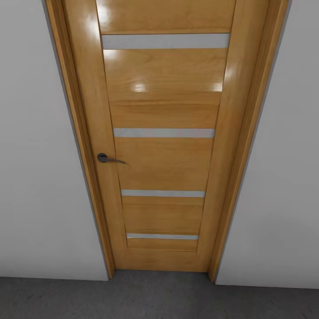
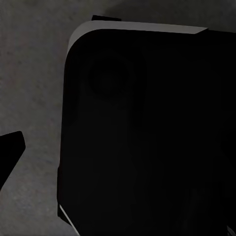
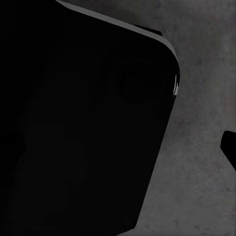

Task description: Move the two storage containers from the living room to the garage. In the garage, place one container on the floor and stack the other container on top of it (either order is fine).

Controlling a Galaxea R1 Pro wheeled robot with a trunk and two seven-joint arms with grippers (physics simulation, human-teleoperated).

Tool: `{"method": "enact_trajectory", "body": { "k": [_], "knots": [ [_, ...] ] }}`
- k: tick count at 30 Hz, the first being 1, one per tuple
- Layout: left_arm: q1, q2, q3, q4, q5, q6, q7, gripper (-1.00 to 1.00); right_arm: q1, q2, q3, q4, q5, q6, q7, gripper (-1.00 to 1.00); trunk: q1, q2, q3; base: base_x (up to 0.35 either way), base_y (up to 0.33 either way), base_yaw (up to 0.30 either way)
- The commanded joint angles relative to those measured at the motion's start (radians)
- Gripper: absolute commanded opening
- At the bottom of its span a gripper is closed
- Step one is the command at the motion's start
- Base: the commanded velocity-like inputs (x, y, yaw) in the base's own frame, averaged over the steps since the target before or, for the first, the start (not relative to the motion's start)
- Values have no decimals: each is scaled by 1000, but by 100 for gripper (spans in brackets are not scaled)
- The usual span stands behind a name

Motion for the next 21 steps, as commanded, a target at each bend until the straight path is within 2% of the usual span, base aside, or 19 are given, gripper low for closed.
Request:
{"method": "enact_trajectory", "body": {
  "k": [1,6,21],
  "knots": [
    [0,0,0,0,10,-2,1,100,0,0,7,0,1,-3,-1,100,0,0,-1,0,0,0],
    [0,0,0,0,10,-2,1,100,0,0,7,0,1,-3,-2,100,0,0,-1,41,0,0],
    [0,0,1,0,11,-2,2,100,0,0,7,0,1,-4,-2,100,0,0,-1,152,0,0]
  ]
}}
